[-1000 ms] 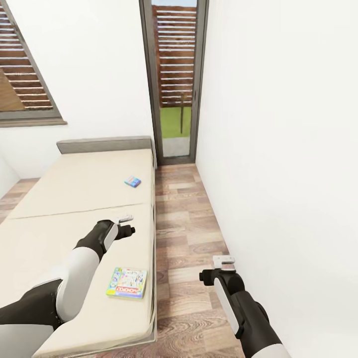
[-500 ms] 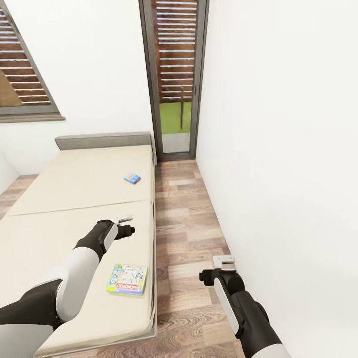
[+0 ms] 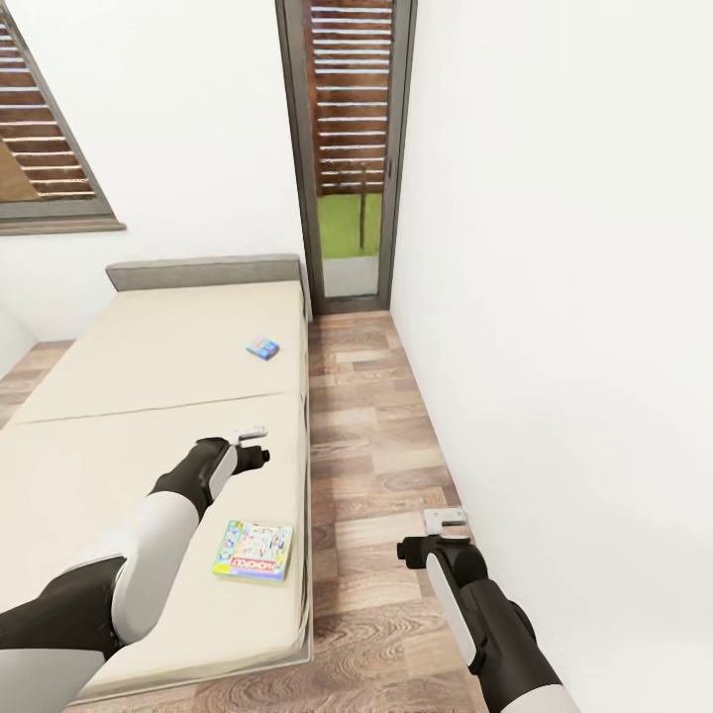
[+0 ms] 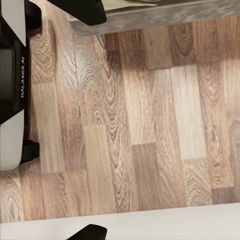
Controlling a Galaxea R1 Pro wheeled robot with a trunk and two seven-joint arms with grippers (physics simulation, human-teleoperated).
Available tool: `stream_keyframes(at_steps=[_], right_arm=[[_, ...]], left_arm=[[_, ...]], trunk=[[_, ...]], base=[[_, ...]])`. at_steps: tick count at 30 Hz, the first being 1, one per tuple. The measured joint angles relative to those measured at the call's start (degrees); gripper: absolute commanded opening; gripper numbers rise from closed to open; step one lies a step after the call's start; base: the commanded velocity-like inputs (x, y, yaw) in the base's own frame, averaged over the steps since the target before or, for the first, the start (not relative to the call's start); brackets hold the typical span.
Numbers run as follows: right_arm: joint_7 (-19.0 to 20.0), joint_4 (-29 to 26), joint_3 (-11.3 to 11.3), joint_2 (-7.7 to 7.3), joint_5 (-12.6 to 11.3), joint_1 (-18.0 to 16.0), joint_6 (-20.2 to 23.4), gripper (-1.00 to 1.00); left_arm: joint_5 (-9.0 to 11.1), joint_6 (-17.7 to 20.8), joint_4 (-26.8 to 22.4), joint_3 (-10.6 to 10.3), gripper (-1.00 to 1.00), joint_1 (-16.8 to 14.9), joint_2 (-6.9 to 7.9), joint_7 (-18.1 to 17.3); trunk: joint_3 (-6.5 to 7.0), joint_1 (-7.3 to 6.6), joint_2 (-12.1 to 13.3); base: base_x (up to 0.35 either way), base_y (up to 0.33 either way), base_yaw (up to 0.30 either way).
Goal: Put all the toys in the child's room - the three board games (two on the bed and one on the table), the two jigsaw puzzles on the table, and the tennis ball on the table - inside the toy box on the table in the child's room.
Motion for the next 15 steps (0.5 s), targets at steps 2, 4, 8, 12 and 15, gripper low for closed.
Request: stream_keyframes(at_steps=[2,4,8,12,15], right_arm=[[-0.01,0.00,0.00,0.00,-0.01,0.00,-0.02,1.00],[-0.01,0.01,0.00,0.00,-0.01,0.00,-0.03,1.00],[-0.01,0.02,0.00,0.00,-0.02,0.00,-0.02,1.00],[-0.01,0.03,0.00,0.00,-0.02,0.00,-0.03,1.00],[-0.01,0.03,0.01,0.00,-0.02,0.00,-0.04,1.00]], left_arm=[[0.00,-0.10,0.01,-0.46,1.00,0.00,0.03,0.00],[0.01,-0.14,0.02,-0.64,1.00,0.00,0.04,0.00],[0.01,-0.19,0.02,-0.82,1.00,0.00,0.06,0.00],[-0.02,-0.34,0.02,-0.90,1.00,0.03,0.08,0.00],[0.00,-1.55,0.15,-0.94,1.00,0.06,0.12,-0.05]], trunk=[[-0.19,0.00,0.00],[-0.38,0.00,0.00],[-0.76,0.00,0.00],[-1.13,0.00,0.00],[-1.42,0.00,0.00]], base=[[0.000,0.000,0.000],[0.000,0.000,0.000],[0.000,0.000,0.000],[0.000,0.000,0.000],[0.000,0.000,0.000]])
